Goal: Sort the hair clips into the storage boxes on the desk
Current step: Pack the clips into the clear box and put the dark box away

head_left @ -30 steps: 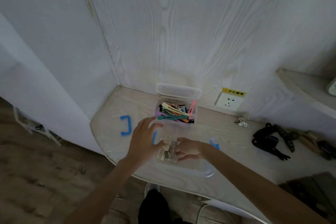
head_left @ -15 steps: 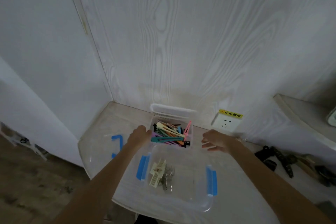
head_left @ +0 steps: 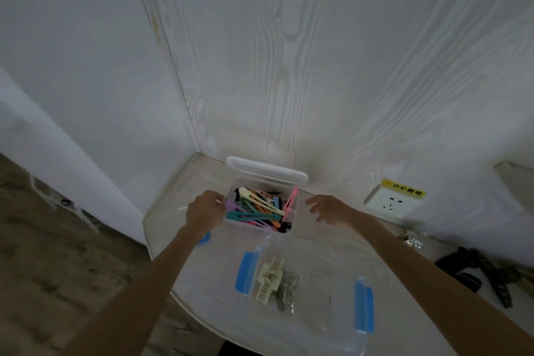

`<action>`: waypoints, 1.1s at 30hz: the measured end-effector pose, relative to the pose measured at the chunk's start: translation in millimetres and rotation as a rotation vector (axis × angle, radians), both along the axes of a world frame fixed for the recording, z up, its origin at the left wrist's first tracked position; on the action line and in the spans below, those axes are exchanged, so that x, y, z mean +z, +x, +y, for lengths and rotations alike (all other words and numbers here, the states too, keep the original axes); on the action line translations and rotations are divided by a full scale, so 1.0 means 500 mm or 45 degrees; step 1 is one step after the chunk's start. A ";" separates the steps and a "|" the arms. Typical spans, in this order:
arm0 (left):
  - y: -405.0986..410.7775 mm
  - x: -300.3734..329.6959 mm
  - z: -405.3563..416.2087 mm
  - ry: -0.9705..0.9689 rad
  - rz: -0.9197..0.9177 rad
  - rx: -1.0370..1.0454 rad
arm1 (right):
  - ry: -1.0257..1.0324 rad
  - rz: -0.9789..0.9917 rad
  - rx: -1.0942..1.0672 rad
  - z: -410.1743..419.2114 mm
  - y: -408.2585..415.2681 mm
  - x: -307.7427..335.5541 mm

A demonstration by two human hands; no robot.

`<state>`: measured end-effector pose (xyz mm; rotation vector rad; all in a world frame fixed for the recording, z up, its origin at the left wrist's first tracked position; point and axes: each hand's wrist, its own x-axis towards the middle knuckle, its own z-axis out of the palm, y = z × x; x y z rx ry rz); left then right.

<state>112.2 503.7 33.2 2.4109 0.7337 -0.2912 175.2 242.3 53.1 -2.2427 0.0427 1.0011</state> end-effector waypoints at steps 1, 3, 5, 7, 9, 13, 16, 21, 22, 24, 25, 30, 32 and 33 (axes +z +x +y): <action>0.000 -0.002 0.010 -0.042 -0.010 0.034 | -0.061 -0.101 0.076 0.010 0.007 -0.006; 0.003 -0.007 0.025 -0.139 -0.023 0.102 | -0.241 -0.275 0.277 0.029 0.021 -0.021; 0.007 -0.015 0.027 -0.148 -0.022 0.116 | -0.403 -0.433 0.495 0.045 0.026 -0.028; 0.006 -0.016 0.026 -0.087 -0.025 0.109 | -0.494 -0.502 0.613 0.055 0.035 -0.041; 0.001 -0.013 0.028 0.045 -0.018 0.046 | -0.528 -0.520 0.651 0.056 0.043 -0.054; -0.020 0.006 0.045 0.215 -0.240 -0.221 | -0.480 -0.674 0.662 0.054 0.057 -0.080; -0.034 0.022 0.049 0.344 -0.459 -0.625 | -0.411 -0.836 0.519 0.051 0.051 -0.083; -0.029 0.028 0.036 0.539 -0.389 -1.057 | -0.291 -0.942 0.268 0.025 0.037 -0.073; -0.027 0.031 0.037 0.633 -0.385 -1.067 | -0.307 -0.916 0.243 0.015 0.036 -0.074; -0.030 0.036 0.029 0.714 -0.410 -1.081 | -0.353 -0.853 0.184 -0.017 0.031 -0.073; -0.035 0.039 0.025 0.718 -0.442 -1.042 | -0.372 -0.815 0.164 -0.034 0.028 -0.073; -0.035 0.029 -0.008 0.556 -0.365 -0.696 | -0.484 -0.736 0.117 -0.125 -0.020 -0.073; -0.028 0.027 -0.014 0.542 -0.343 -0.662 | -0.499 -0.704 0.077 -0.156 -0.037 -0.080; -0.027 0.028 -0.017 0.528 -0.367 -0.617 | -0.511 -0.674 0.052 -0.170 -0.046 -0.081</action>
